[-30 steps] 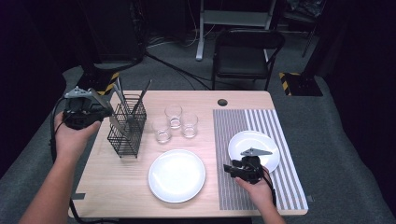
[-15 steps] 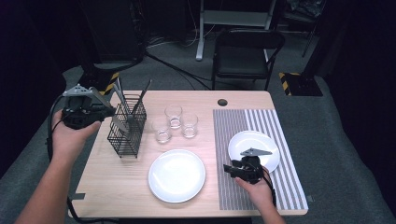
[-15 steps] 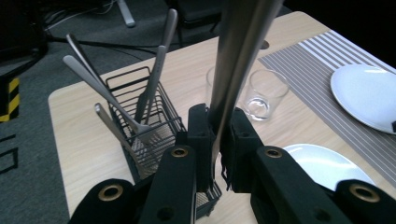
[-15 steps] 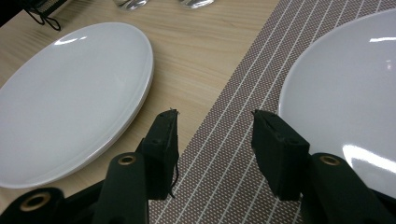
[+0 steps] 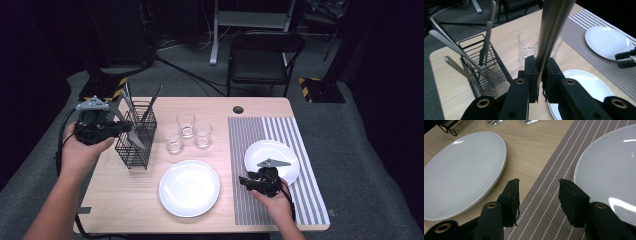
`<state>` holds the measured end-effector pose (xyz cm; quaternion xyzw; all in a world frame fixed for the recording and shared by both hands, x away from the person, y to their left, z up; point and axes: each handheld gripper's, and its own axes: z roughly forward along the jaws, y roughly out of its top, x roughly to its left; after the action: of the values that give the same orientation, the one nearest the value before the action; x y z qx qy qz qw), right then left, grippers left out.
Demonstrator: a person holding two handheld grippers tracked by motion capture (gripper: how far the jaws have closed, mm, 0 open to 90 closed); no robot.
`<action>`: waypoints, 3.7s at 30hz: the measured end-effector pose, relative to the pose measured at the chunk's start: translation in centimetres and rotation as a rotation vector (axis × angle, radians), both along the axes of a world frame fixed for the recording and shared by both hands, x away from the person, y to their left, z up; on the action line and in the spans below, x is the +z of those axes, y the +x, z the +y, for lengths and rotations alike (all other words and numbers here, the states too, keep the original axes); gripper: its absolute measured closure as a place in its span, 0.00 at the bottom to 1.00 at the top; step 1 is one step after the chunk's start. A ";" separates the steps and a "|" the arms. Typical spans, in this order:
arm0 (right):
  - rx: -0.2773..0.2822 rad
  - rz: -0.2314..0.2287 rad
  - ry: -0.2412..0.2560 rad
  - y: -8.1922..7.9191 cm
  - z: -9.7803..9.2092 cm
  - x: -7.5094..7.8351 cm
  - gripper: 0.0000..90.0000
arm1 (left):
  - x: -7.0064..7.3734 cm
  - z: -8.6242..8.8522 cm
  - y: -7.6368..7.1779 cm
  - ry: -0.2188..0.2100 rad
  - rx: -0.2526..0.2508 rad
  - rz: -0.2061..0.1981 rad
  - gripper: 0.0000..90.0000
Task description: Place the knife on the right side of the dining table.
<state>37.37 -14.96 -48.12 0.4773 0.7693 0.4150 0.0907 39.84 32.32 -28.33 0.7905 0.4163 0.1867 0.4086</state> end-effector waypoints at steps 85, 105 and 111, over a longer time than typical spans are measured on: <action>0.394 -0.108 -0.022 -1.3 3.6 6.9 0.69 | -9.1 -11.8 -3.6 0.021 -0.489 0.126 0.91; 0.570 -0.153 0.067 -2.2 6.4 9.7 0.72 | -9.4 -13.3 -4.4 0.032 -0.608 0.132 0.92; 0.614 -0.169 0.086 -2.2 7.2 10.4 0.72 | -9.5 -13.7 -4.7 0.029 -0.638 0.139 0.92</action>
<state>35.16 -7.73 -37.74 0.1899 0.8488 0.4935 0.0045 35.17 18.60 -37.78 0.8976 0.1718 0.0008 0.4059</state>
